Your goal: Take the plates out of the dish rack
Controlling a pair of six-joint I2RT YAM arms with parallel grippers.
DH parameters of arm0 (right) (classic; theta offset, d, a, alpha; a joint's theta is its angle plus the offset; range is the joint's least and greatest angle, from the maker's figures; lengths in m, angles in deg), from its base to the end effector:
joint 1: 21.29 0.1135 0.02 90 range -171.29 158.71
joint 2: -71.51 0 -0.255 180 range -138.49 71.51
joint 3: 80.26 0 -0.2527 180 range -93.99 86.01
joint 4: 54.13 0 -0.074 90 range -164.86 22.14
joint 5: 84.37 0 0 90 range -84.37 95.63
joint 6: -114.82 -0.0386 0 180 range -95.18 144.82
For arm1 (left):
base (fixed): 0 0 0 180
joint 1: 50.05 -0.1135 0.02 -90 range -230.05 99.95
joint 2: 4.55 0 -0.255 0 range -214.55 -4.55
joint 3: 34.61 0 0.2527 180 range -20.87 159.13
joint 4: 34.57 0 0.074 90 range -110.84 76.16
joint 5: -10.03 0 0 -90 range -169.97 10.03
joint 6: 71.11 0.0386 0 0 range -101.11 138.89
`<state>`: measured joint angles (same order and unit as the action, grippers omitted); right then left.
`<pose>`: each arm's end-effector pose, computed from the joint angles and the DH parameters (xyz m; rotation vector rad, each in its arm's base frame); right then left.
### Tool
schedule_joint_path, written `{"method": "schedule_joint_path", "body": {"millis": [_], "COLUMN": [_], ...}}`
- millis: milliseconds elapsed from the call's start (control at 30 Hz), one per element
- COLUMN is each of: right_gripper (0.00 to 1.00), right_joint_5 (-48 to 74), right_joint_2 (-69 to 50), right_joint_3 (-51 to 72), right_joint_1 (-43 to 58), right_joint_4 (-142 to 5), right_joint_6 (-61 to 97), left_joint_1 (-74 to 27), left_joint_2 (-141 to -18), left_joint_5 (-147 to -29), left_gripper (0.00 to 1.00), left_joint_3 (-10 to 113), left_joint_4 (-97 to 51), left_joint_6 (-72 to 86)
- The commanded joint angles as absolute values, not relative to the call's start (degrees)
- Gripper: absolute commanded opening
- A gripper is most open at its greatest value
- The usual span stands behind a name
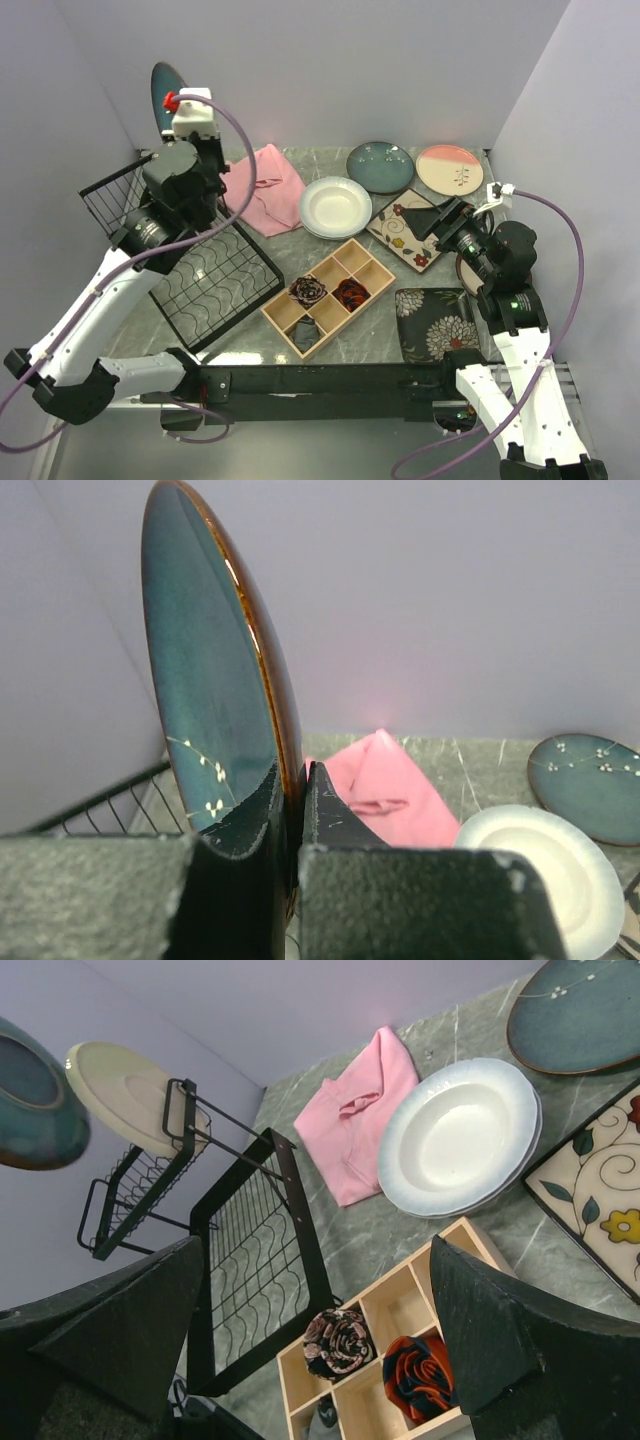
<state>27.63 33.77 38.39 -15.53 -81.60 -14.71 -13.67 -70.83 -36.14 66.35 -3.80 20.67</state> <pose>0.1572 0.0304 0.3634 0.1966 1.7030 0.9097 0.1985 -0.1130 0.4977 -0.1121 1.5181 0.0919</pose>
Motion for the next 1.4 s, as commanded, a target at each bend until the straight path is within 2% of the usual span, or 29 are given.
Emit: {"method": "schedule_joint_path", "body": {"millis": [0, 167, 367, 433, 633, 833, 1000, 1100, 1267, 1367], "right_gripper": [1.0, 1.0, 1.0, 1.0, 1.0, 1.0, 1.0, 1.0, 1.0, 0.96], "right_joint_5": [26.6, 26.7, 29.3, 30.7, 33.8, 36.0, 40.8, 41.8, 43.5, 43.3], "right_joint_2": [34.5, 34.1, 30.2, 29.0, 25.9, 24.5, 21.9, 20.3, 16.4, 15.2], "right_joint_3": [37.0, 36.7, 36.3, 34.9, 30.9, 27.9, 28.3, 29.1, 27.7, 28.3], "right_joint_1": [-15.1, -15.2, -15.1, -15.3, -15.8, -16.0, -16.0, -15.9, -15.9, -15.9], "right_joint_4": [-80.8, -81.0, -80.8, -81.4, -82.1, -81.7, -80.8, -80.3, -83.0, -83.3], "right_joint_6": [-13.9, -13.3, -15.0, -15.2, -16.6, -18.5, -17.2, -16.0, -11.4, -10.0], "left_joint_1": [-7.3, 0.9, 11.2, 13.7, 19.5, 25.9, 28.4, 30.1, 32.0, 32.7], "left_joint_2": [-71.7, -73.1, -74.4, -74.5, -74.0, -77.0, -84.5, -88.3, -91.0, -91.7], "left_joint_5": [-25.0, -19.2, -20.8, -23.5, -37.2, -33.0, -30.9, -28.8, -28.8, -27.1], "left_gripper": [0.01, 0.01, 0.01, 0.01, 0.01, 0.01, 0.01, 0.01, 0.01, 0.01], "left_joint_3": [73.5, 71.5, 67.1, 65.2, 57.8, 43.5, 42.3, 39.8, 39.8, 36.4], "left_joint_4": [-21.5, -33.3, -38.3, -38.3, -30.4, -44.5, -45.5, -52.5, -51.0, -58.1], "left_joint_6": [38.6, 50.0, 61.7, 64.0, 57.8, 66.4, 70.1, 76.2, 75.9, 81.4]}}
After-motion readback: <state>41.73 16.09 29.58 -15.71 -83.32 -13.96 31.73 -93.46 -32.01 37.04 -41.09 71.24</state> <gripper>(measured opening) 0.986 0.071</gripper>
